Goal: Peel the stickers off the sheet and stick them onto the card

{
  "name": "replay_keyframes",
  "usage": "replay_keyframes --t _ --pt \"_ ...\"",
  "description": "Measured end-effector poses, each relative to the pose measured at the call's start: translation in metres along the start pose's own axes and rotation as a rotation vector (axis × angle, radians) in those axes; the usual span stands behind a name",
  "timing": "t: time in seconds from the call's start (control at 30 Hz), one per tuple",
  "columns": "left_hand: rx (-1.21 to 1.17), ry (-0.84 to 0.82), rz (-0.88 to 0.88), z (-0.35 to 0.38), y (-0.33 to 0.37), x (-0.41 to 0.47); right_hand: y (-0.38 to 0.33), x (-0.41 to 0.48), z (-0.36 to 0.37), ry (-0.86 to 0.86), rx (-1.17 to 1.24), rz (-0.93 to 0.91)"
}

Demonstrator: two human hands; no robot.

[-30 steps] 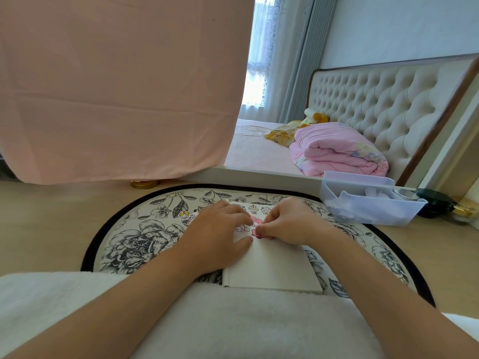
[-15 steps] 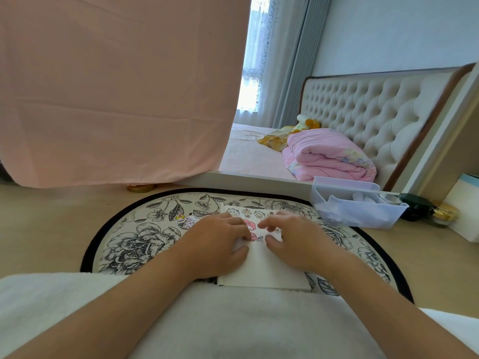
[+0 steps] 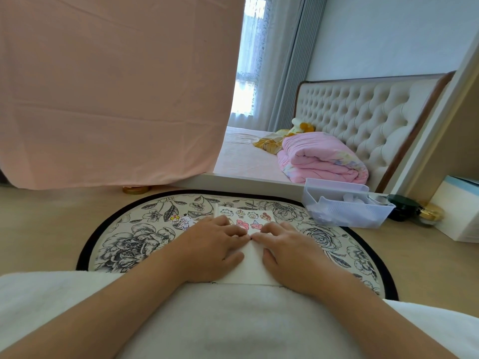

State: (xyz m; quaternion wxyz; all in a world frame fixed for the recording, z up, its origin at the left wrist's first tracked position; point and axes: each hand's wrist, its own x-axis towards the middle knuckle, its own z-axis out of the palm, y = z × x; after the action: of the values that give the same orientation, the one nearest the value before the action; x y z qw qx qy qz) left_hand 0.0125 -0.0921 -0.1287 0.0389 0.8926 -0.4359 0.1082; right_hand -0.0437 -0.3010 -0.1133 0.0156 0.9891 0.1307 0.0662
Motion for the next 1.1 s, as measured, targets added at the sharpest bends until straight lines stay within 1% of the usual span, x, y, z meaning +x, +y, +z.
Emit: replay_keyframes --t 0.13,0.27,0.4,0.47,0.53,0.63,0.73,1.1 --pt "-0.047 0.085 -0.012 0.004 0.003 0.0 0.001 0.003 -0.001 -0.068 -0.008 -0.005" --pt "-0.172 0.19 -0.072 0.004 0.004 -0.001 -0.001 0.009 -0.007 -0.143 -0.004 -0.013" --pt "-0.227 0.228 -0.106 0.003 0.005 0.0 -0.003 0.012 -0.008 -0.171 -0.004 -0.022" --pt "-0.218 0.208 -0.138 0.002 0.005 0.0 -0.003 0.011 -0.005 -0.156 0.004 -0.015" --pt "-0.141 0.157 -0.159 0.001 0.005 0.0 -0.004 0.01 -0.003 -0.13 -0.001 -0.019" --pt "-0.028 0.057 -0.126 0.004 0.003 -0.001 -0.004 0.006 -0.001 -0.086 0.007 -0.022" --pt "0.004 -0.027 -0.148 0.007 0.001 0.0 -0.002 0.004 0.0 -0.049 0.036 -0.013" --pt "-0.022 0.084 -0.174 -0.001 0.006 -0.001 0.002 -0.002 0.002 0.022 0.062 0.009"
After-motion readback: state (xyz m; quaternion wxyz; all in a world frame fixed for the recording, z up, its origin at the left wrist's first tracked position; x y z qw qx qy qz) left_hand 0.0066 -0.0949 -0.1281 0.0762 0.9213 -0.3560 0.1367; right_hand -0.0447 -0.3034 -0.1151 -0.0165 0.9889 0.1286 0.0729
